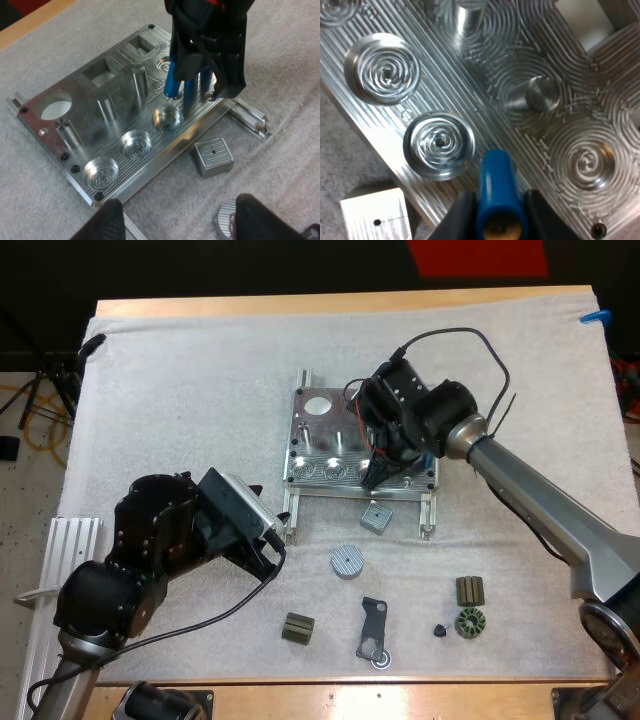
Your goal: Load cells from right to left
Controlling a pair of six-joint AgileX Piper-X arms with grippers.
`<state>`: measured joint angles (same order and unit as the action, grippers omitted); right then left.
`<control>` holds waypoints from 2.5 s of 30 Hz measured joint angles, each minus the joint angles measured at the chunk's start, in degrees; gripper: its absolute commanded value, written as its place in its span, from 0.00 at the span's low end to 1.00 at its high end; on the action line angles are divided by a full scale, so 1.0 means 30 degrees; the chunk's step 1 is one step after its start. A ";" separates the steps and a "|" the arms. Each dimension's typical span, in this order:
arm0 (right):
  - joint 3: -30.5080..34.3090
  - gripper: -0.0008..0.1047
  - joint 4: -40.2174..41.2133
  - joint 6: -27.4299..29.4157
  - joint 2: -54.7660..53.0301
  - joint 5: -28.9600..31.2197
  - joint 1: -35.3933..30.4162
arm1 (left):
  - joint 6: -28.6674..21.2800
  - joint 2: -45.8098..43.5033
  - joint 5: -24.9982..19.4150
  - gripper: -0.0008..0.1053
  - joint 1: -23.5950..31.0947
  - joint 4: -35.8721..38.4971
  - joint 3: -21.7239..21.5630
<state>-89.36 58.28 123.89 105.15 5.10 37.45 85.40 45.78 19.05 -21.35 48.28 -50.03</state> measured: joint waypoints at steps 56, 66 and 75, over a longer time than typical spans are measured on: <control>-0.0178 0.44 -0.0794 -0.0520 -0.0020 0.0600 0.0052 | 0.0042 0.0000 0.0316 0.47 0.0000 -0.0046 0.0000; -0.0178 0.44 -0.1095 -0.0477 -0.0450 0.1728 0.0052 | 0.0042 0.0000 0.0316 0.47 0.0000 -0.0137 0.0000; -0.0178 0.44 -0.1095 -0.0172 -0.0405 0.2557 0.0052 | 0.0042 0.0000 0.0316 0.47 0.0000 -0.0137 0.0000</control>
<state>-89.89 54.99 123.38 103.94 12.78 37.60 85.52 45.78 19.99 -21.35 47.86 -50.03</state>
